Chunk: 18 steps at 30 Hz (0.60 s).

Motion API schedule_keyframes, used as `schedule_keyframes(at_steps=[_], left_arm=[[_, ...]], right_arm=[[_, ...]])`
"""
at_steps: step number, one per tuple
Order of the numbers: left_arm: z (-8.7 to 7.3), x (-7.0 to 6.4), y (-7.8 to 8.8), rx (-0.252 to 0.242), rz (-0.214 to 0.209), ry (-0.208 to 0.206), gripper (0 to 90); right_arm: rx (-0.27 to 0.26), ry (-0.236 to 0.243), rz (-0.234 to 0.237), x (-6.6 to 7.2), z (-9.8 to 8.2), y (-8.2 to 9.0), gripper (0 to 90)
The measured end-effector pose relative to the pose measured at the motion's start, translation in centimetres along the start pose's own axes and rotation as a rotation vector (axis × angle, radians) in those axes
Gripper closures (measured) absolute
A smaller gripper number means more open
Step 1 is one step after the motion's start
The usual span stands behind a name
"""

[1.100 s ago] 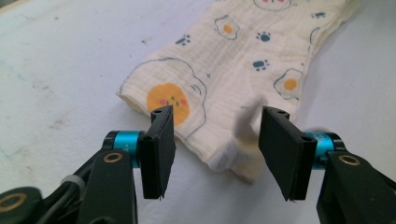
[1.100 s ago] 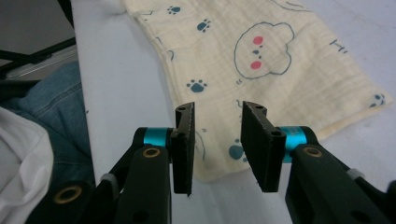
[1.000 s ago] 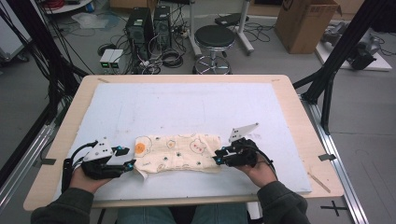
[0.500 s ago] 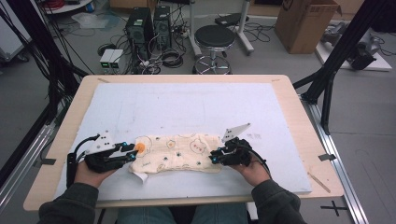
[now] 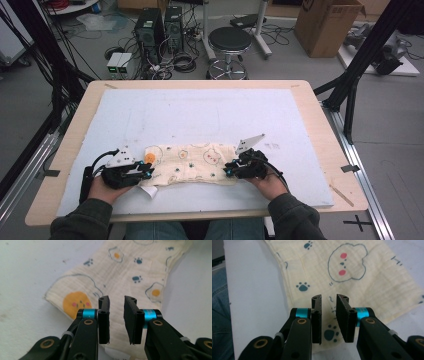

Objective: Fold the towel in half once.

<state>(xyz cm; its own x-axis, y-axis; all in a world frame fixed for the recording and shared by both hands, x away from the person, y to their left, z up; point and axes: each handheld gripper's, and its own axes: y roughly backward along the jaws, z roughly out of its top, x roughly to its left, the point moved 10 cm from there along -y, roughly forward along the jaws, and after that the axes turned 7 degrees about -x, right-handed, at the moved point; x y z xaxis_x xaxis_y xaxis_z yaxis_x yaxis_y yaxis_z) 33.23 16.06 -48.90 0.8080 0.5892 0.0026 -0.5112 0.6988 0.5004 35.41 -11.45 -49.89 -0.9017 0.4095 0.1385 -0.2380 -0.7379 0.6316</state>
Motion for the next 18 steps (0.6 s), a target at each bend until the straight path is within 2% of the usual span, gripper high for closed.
schedule_keyframes(at_steps=[3, 7, 12, 18], left_arm=[[-0.8, -0.1, -0.3, 0.034, -0.004, -0.003, 74.2], [-1.3, -0.1, -0.6, 0.073, 0.0, -0.008, 73.9], [-1.5, -0.1, -0.6, 0.077, 0.009, -0.015, 73.7], [-1.6, -0.1, -0.6, 0.069, 0.014, -0.018, 73.8]], right_arm=[[0.021, 0.011, -0.006, 0.0, -0.7, -0.3, 74.8], [0.013, 0.014, -0.015, 0.0, -1.0, -0.2, 74.7], [0.011, 0.042, -0.036, 0.2, -1.3, 0.0, 74.0], [-0.004, 0.041, -0.043, 0.3, -1.4, 0.1, 73.8]])
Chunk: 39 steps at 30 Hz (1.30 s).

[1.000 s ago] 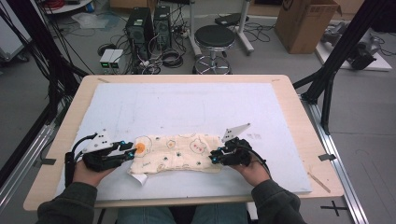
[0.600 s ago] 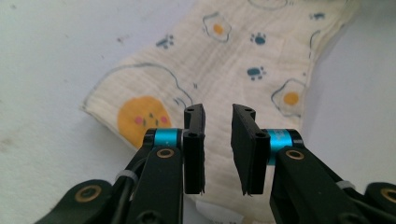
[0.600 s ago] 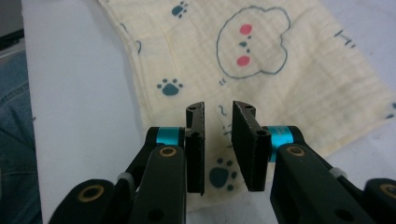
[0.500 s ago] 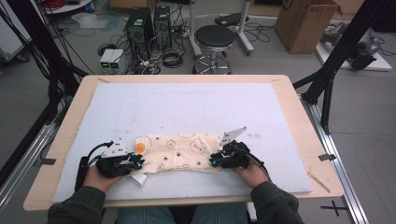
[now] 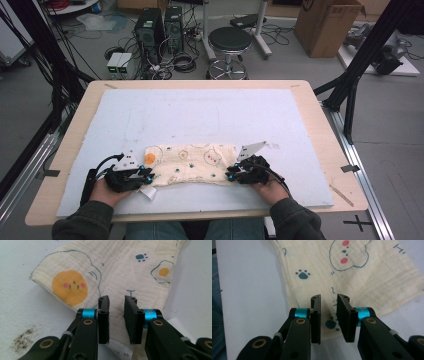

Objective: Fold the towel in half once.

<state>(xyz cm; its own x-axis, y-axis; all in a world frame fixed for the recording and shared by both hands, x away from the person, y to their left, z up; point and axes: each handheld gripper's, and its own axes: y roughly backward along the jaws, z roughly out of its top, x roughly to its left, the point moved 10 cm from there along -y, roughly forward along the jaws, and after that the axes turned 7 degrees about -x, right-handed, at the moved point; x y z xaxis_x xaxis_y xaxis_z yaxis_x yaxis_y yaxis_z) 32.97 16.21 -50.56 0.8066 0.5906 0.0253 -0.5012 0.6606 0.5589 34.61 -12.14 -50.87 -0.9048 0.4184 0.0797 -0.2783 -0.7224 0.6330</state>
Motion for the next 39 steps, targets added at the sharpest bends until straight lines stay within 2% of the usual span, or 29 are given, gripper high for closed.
schedule_keyframes(at_steps=[10, 21, 27, 33, 37, 39], left_arm=[[-0.1, 0.0, 0.1, -0.006, -0.001, 0.004, 73.7], [0.0, 0.0, 0.1, -0.01, -0.001, 0.011, 72.6], [0.8, 0.3, 0.6, -0.043, 0.01, 0.028, 70.1], [2.0, 0.8, 0.6, -0.073, 0.014, 0.028, 69.9], [3.2, 1.1, 0.1, -0.084, 0.014, 0.027, 69.8], [4.0, 1.4, -0.3, -0.097, 0.017, 0.028, 69.9]], right_arm=[[-0.029, -0.022, 0.006, 0.0, -0.1, 0.0, 73.6], [-0.037, -0.032, 0.007, 0.0, -0.2, 0.0, 71.8], [-0.038, -0.054, 0.036, 0.1, 0.2, 0.1, 67.2], [-0.068, -0.047, 0.034, -0.2, 1.7, 0.2, 66.8], [-0.088, -0.033, 0.021, -0.6, 4.0, 0.3, 67.3], [-0.092, -0.005, 0.007, -1.0, 5.1, 0.0, 67.4]])
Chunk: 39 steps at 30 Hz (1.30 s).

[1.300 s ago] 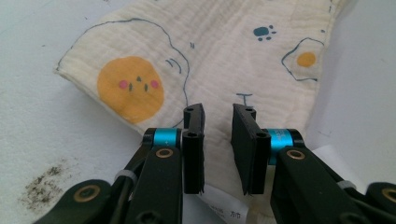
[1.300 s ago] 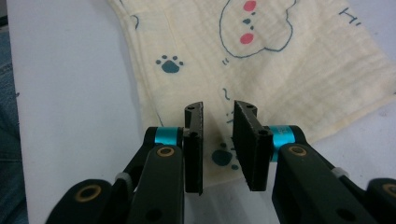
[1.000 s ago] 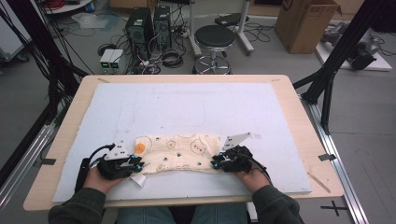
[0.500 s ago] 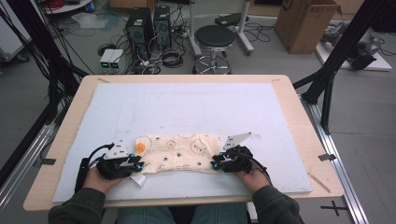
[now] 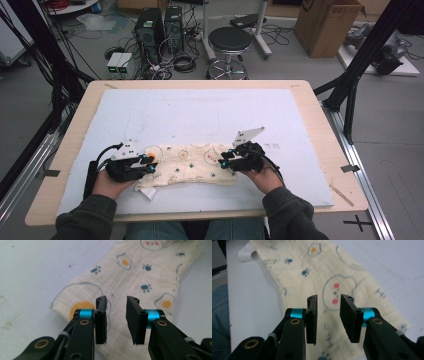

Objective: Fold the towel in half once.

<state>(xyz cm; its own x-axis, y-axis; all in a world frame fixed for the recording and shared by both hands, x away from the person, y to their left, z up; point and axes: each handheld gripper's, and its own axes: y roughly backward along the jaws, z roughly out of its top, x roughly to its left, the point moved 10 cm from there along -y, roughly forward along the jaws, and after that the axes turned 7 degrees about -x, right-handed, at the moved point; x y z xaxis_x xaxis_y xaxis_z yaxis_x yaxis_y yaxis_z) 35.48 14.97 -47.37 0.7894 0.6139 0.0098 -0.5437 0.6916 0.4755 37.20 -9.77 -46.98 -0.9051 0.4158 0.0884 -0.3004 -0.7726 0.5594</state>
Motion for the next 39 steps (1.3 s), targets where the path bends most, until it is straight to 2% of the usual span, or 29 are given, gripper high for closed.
schedule_keyframes(at_steps=[5, 7, 8, 10, 13, 15, 21, 29, 33, 39], left_arm=[[1.1, 0.6, -1.5, 0.005, 0.01, 0.005, 71.0], [1.4, 1.0, -2.2, 0.004, 0.015, 0.012, 71.2], [1.4, 1.2, -2.5, 0.0, 0.015, 0.022, 71.5], [0.9, 1.5, -2.9, 0.024, 0.017, 0.033, 71.8], [0.3, 2.2, -3.4, 0.051, 0.031, 0.057, 72.0], [0.2, 2.7, -3.6, 0.052, 0.044, 0.071, 72.1], [-0.6, 3.3, -4.0, 0.089, 0.064, 0.085, 72.1], [-1.2, 3.9, -4.0, 0.119, 0.092, 0.096, 72.1], [-1.3, 4.0, -4.1, 0.124, 0.097, 0.101, 71.9], [-1.4, 4.2, -4.0, 0.125, 0.097, 0.104, 71.9]], right_arm=[[-0.011, 0.004, -0.008, -1.0, 2.3, -1.5, 68.4], [-0.011, -0.012, -0.012, -1.5, 2.8, -2.4, 68.9], [-0.002, -0.007, -0.021, -1.8, 2.9, -2.9, 69.2], [0.016, -0.015, -0.031, -2.2, 2.8, -3.8, 69.5], [0.048, -0.032, -0.029, -2.7, 2.2, -4.8, 70.3], [0.06, -0.036, -0.031, -3.2, 1.9, -5.2, 70.3], [0.087, -0.055, -0.044, -4.2, 1.1, -5.4, 70.5], [0.133, -0.072, -0.063, -4.6, 0.1, -5.5, 70.5], [0.12, -0.098, -0.064, -4.9, -0.4, -5.2, 70.7], [0.119, -0.099, -0.066, -5.2, -0.7, -4.8, 70.9]])
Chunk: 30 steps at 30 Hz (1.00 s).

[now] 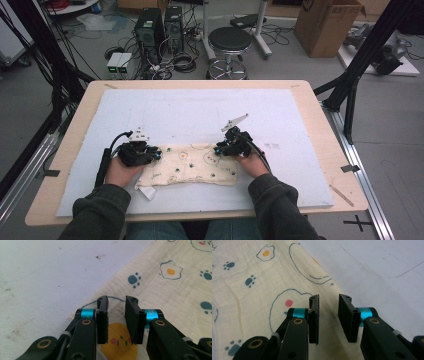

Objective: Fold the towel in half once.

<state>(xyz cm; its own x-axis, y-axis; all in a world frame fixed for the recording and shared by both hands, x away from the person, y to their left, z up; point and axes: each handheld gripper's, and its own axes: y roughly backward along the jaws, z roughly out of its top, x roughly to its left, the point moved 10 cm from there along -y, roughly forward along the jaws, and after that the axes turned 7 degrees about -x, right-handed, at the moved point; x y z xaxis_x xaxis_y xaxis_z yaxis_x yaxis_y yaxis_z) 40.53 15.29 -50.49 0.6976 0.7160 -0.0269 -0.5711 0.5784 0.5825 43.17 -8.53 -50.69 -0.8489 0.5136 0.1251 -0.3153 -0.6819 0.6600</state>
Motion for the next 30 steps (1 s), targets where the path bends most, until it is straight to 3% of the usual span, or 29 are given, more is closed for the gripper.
schedule_keyframes(at_steps=[16, 24, 30], left_arm=[[-0.3, 0.1, 0.2, -0.024, -0.008, 0.023, 72.2], [-0.2, 0.1, 0.4, -0.022, -0.01, 0.011, 71.2], [0.6, 0.1, 1.1, -0.064, -0.009, 0.014, 70.3]], right_arm=[[-0.028, -0.024, 0.003, -0.4, -0.5, 0.4, 72.7], [-0.027, -0.024, 0.001, -0.2, -0.4, 0.4, 71.1], [-0.082, -0.019, 0.019, 0.2, 0.5, 1.1, 70.0]])
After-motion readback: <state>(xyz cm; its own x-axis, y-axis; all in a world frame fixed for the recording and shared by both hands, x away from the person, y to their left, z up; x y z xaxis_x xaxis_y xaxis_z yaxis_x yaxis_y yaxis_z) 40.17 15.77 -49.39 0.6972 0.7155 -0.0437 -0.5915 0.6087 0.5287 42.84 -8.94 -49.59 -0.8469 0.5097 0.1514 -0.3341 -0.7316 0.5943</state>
